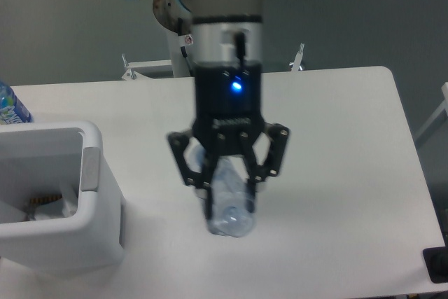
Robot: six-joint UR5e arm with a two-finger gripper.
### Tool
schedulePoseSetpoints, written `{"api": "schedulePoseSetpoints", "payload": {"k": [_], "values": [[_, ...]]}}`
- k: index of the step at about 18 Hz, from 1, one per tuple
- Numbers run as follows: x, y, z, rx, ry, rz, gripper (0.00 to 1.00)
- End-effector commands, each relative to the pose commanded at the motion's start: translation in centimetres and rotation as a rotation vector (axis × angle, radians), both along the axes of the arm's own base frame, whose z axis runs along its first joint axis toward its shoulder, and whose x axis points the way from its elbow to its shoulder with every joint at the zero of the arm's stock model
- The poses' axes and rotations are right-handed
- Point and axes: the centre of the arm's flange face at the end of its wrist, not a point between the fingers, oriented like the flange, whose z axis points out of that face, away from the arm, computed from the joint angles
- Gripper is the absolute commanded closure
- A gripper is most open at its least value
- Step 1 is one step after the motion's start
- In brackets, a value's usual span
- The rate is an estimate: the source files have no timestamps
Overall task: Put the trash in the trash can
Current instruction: 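Carry the bottle over the white bin and lower it inside, then open the gripper and raise it out of the bin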
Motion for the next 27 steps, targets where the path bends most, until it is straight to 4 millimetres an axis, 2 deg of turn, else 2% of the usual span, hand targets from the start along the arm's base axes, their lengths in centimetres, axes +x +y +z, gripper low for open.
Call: {"api": "schedulePoseSetpoints", "payload": {"k": [4,8,12,16,19,23,24,25,26,27], "values": [[3.5,1.4,0.3,0.004,0.003,-0.055,0.53],[8.1,2.7,1.1,0.016,0.011,-0.123,0.53],[12.6,4.1,0.4,0.004,0.004,-0.192,0.53],[15.2,5.3,-0.7,-0.011,-0.006,-0.236,0.53],[16.7,6.6,-2.4,-0.033,-0.022,-0.266,0.53],[17.3,7.9,-4.3,-0.058,-0.038,-0.283,0.49],[17.4,7.9,-4.3,-0.058,-0.038,-0.285,0.39],[17.4,8.1,-4.5,-0.062,-0.036,-0.288,0.21],[17.2,8.0,-4.5,-0.064,-0.029,-0.291,0.08],[17.2,8.1,-4.7,-0.068,-0.025,-0.293,0.00]]}}
